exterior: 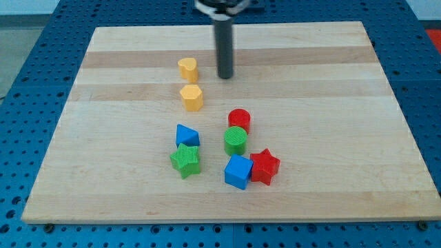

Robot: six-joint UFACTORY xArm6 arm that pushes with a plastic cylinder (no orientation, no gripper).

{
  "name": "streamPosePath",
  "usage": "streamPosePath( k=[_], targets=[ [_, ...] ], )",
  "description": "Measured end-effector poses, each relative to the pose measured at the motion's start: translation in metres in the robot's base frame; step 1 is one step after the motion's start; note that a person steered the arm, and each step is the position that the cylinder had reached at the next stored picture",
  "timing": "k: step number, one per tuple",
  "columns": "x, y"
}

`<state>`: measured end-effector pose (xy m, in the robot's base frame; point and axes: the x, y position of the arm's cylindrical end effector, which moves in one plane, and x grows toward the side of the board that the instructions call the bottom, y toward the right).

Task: Slide the red circle below the yellow hexagon

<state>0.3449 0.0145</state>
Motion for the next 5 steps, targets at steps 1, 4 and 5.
streamPosePath(
  k=[1,4,5],
  targets=[
    [0.034,0.070],
    [0.048,0.105],
    [0.069,0.104]
  ],
)
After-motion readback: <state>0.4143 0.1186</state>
